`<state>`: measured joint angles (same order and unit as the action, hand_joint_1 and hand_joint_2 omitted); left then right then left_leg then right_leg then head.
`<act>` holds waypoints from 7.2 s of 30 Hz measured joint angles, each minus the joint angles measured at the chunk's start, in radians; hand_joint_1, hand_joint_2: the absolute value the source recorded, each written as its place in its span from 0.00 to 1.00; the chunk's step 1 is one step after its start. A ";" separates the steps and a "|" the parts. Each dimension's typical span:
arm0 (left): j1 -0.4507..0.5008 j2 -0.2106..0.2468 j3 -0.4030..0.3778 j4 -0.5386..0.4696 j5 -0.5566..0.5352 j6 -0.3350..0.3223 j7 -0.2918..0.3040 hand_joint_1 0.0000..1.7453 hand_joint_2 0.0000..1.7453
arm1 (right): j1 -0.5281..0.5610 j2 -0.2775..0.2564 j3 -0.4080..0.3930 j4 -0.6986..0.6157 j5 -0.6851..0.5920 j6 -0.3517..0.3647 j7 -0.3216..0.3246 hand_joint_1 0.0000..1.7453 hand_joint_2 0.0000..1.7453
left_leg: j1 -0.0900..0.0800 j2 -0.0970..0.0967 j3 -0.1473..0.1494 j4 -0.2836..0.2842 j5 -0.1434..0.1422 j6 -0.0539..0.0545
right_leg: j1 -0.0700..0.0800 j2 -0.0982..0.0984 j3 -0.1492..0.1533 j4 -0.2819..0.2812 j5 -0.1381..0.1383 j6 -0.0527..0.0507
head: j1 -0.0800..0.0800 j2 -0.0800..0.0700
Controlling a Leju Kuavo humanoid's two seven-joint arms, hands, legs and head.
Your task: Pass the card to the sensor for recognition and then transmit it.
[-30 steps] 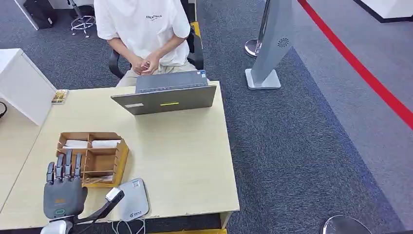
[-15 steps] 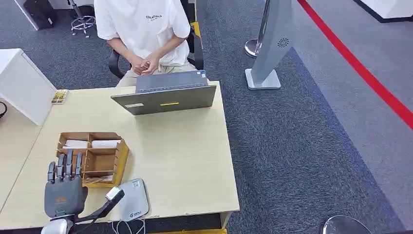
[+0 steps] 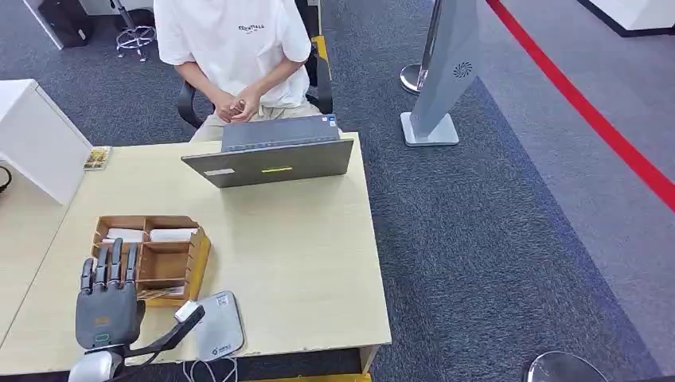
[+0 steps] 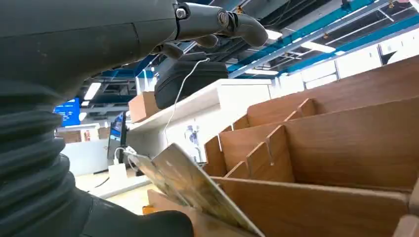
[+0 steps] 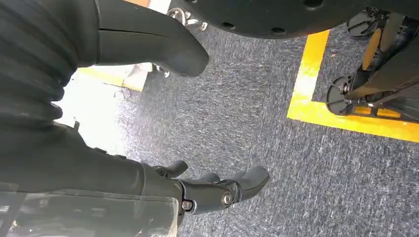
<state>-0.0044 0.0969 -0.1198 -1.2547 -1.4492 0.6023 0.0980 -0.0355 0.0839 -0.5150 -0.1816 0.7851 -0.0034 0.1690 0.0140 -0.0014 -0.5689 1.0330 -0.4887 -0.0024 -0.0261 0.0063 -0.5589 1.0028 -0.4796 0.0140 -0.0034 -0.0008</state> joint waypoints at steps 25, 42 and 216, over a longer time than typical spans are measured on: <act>-0.004 0.000 0.000 0.012 0.014 -0.042 -0.003 0.00 1.00 | 0.000 0.000 -0.006 0.000 0.015 0.001 -0.002 0.00 1.00 | 0.000 0.000 0.000 0.000 0.000 0.000 | 0.000 0.000 0.000 0.000 0.000 0.000 | 0.000 0.000; -0.013 0.000 -0.010 0.015 0.024 -0.038 -0.021 0.00 1.00 | 0.000 0.000 -0.014 0.000 0.031 0.003 -0.003 0.00 1.00 | 0.000 0.000 0.000 0.000 0.000 0.000 | 0.000 0.000 0.000 0.000 0.001 0.001 | 0.000 0.000; -0.049 -0.074 1.424 1.021 0.877 -0.433 0.054 0.00 1.00 | -0.014 0.037 -0.158 -0.001 0.283 -0.031 -0.013 0.00 1.00 | -0.005 -0.003 0.004 -0.006 0.004 0.001 | -0.006 -0.002 0.006 -0.006 0.003 0.006 | 0.003 0.000</act>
<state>-0.0535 0.0232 1.3039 -0.2338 -0.5722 0.1690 0.1518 -0.0498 0.1205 -0.6725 -0.1823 1.0681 -0.0343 0.1556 0.0086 -0.0046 -0.5651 1.0272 -0.4848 -0.0010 -0.0324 0.0041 -0.5532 0.9965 -0.4768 0.0202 -0.0008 -0.0011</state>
